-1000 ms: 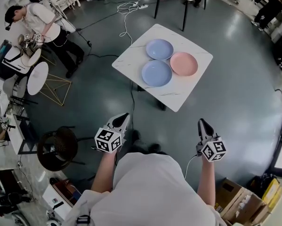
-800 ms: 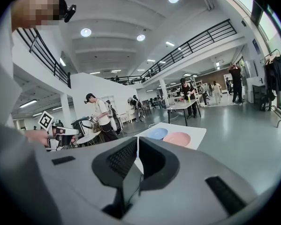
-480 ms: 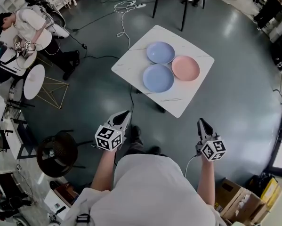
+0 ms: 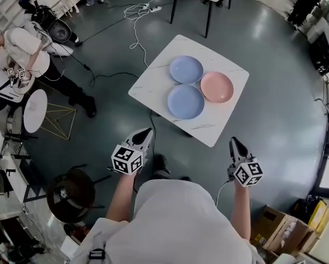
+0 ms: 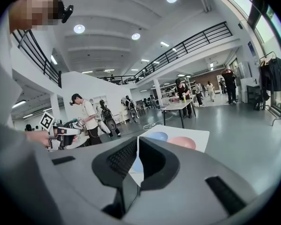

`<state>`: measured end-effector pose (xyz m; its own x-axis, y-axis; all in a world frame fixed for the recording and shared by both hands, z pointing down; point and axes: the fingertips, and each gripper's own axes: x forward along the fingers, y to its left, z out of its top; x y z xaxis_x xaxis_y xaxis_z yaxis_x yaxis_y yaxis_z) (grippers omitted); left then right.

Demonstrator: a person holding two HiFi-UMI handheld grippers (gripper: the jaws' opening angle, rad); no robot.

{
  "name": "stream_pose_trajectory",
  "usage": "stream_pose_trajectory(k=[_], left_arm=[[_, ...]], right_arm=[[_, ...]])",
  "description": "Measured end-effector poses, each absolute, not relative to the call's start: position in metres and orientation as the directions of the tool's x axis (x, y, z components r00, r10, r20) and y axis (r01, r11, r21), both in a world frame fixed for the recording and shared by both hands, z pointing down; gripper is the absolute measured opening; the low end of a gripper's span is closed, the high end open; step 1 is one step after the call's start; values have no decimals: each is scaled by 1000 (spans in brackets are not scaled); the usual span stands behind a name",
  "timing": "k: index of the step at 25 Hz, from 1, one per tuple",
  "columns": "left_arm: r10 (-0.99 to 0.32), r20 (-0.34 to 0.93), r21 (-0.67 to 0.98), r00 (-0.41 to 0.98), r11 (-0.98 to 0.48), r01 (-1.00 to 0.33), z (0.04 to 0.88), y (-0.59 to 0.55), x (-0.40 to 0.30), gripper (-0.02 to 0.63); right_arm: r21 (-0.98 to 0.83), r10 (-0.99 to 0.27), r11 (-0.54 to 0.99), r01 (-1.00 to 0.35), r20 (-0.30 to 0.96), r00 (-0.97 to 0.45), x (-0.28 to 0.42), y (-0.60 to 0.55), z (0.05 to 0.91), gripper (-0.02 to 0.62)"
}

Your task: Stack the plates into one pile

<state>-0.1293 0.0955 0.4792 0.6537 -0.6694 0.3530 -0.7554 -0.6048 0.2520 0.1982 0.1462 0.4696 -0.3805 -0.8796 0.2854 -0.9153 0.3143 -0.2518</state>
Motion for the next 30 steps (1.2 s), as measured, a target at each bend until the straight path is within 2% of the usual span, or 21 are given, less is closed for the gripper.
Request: stream_pose_trajectory(k=[17,30], left_arm=[[-590,332,268,736,-690,-673,481,10,-173,14],[-542,340,284,768,-720,-634,496,-10,-196,14]], right_arm=[[-229,-907,219,-948,310,-284,141,92,468,29],[-227,-912,182,-957,326,-250,112,74,472,29]])
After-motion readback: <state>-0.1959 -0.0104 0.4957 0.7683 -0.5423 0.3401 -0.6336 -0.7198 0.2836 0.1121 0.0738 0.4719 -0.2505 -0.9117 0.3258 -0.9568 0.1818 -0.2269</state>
